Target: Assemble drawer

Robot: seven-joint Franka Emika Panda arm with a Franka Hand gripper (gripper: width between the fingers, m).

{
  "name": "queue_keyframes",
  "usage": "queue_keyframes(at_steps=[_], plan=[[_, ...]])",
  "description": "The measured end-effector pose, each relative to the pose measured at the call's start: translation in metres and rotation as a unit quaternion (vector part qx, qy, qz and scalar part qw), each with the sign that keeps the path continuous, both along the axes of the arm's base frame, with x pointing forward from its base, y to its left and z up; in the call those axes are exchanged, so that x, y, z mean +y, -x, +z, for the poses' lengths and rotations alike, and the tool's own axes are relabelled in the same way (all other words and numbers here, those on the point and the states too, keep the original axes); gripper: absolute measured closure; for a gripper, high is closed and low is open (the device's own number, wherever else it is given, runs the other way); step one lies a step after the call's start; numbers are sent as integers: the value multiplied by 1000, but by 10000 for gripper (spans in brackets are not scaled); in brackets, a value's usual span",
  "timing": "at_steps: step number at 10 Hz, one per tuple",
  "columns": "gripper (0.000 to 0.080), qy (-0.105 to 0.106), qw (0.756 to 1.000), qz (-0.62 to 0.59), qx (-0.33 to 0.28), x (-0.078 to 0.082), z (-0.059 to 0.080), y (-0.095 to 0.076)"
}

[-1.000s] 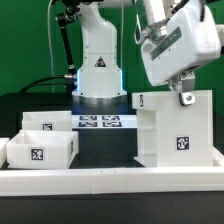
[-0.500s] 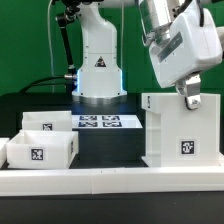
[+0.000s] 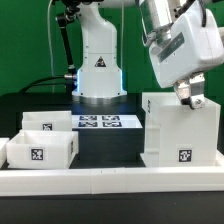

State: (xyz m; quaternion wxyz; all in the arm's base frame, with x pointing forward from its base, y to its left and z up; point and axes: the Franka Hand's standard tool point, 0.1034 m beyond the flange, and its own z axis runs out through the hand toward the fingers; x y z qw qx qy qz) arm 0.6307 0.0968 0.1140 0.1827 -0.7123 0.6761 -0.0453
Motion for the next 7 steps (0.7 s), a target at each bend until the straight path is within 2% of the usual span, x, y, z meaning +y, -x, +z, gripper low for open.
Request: queue_keyframes(at_steps=[1, 2, 3, 5, 7], plan=[[354, 7, 1000, 24, -6, 0, 3, 0], [195, 14, 999, 48, -13, 0, 8, 1], [164, 17, 998, 62, -15, 3, 13, 4], [153, 33, 985, 170, -15, 0, 27, 18], [151, 33, 971, 236, -8, -7, 36, 25]])
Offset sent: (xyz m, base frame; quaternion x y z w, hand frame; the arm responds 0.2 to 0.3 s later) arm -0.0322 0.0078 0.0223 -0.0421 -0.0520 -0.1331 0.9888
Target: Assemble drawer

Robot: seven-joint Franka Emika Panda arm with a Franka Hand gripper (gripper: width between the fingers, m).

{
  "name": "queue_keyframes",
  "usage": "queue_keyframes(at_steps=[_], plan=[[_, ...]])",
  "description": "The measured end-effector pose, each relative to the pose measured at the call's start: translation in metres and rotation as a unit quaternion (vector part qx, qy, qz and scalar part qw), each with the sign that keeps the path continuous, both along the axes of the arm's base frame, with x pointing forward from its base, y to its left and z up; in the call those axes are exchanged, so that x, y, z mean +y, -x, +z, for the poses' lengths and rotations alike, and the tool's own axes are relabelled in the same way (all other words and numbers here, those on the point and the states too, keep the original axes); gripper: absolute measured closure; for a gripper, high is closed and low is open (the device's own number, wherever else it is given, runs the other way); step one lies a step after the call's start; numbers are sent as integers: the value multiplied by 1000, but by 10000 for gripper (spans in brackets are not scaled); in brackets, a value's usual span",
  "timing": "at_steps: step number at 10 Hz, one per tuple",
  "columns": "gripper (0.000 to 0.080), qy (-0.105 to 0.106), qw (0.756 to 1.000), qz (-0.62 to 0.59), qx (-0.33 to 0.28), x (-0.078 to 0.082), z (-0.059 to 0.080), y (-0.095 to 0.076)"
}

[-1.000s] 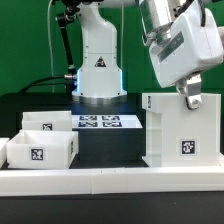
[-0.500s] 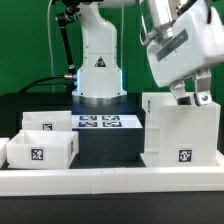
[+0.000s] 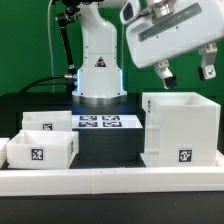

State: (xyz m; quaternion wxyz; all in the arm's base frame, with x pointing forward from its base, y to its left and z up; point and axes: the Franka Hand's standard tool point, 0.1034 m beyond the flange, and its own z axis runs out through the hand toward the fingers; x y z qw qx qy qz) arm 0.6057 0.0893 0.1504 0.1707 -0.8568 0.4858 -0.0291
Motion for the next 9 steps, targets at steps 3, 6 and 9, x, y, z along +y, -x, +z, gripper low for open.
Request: queue_keyframes(at_steps=[3, 6, 9], plan=[[151, 5, 1000, 21, -6, 0, -1, 0], [151, 36, 980, 197, -11, -10, -6, 13], [151, 72, 938, 339, -6, -19, -11, 24]])
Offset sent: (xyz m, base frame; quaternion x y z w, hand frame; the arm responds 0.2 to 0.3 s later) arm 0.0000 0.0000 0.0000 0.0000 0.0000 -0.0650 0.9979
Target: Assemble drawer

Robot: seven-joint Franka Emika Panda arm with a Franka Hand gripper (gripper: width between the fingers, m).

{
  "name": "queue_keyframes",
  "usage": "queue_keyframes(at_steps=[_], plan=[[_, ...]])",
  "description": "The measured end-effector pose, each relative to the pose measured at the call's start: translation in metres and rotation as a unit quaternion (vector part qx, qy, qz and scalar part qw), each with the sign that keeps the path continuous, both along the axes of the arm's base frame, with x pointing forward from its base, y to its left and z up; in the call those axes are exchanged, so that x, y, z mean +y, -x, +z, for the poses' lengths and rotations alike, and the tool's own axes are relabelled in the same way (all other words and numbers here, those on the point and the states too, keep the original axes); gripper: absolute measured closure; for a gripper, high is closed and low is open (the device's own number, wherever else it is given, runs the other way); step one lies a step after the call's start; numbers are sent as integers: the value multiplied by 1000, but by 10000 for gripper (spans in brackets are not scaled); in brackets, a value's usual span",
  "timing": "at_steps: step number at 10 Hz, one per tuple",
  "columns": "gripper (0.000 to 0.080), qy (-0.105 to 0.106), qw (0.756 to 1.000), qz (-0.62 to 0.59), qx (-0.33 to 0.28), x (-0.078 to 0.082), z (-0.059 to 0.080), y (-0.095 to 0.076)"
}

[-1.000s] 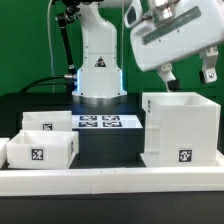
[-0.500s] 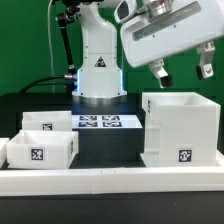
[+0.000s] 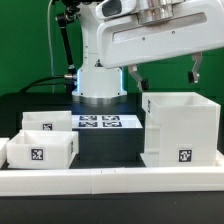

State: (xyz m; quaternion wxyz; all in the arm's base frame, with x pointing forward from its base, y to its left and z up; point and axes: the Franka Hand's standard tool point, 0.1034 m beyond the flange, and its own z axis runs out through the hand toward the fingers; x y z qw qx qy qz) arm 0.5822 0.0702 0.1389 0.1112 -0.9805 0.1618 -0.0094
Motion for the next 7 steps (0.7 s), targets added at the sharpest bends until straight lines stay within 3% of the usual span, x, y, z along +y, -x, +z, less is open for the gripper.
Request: queue_keyframes(at_steps=[3, 5, 7], plan=[[151, 7, 994, 103, -21, -5, -2, 2], [151, 17, 994, 105, -13, -39, -6, 25], [151, 37, 993, 106, -23, -75, -19, 47]])
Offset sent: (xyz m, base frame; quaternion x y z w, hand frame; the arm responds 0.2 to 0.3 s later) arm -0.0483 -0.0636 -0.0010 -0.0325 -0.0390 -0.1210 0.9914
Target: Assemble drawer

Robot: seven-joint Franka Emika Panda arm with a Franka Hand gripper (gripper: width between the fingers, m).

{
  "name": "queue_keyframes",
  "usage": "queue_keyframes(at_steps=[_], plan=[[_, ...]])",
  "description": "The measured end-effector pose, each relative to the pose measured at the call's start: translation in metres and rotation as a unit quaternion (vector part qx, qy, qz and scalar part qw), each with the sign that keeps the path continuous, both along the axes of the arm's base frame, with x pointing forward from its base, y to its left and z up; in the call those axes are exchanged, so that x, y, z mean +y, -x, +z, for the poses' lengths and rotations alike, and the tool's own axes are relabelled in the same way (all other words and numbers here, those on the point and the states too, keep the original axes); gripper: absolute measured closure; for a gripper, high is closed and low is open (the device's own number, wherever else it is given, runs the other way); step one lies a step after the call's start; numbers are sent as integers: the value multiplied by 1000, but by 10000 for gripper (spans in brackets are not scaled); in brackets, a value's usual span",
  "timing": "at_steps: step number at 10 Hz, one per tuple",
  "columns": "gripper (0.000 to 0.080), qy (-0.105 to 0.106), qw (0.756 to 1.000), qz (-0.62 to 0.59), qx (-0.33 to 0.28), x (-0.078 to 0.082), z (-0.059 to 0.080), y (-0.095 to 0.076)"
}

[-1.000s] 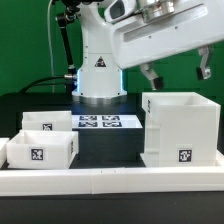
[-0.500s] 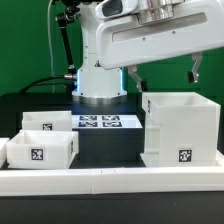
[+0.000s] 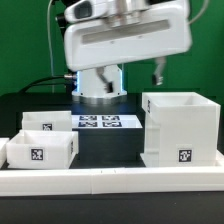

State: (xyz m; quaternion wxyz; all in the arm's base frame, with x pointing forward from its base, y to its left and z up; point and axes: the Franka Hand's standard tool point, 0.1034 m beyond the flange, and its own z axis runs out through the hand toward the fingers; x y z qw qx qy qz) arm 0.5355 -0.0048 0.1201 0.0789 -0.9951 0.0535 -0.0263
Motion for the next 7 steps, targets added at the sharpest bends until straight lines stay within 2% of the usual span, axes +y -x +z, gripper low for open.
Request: queue_keyframes(at_steps=[2, 5, 6, 7], plan=[[151, 12, 999, 37, -13, -29, -6, 4], [151, 11, 999, 31, -11, -28, -7, 4], [151, 12, 999, 28, -8, -30, -9, 5], [151, 18, 1000, 22, 1, -41, -17, 9]])
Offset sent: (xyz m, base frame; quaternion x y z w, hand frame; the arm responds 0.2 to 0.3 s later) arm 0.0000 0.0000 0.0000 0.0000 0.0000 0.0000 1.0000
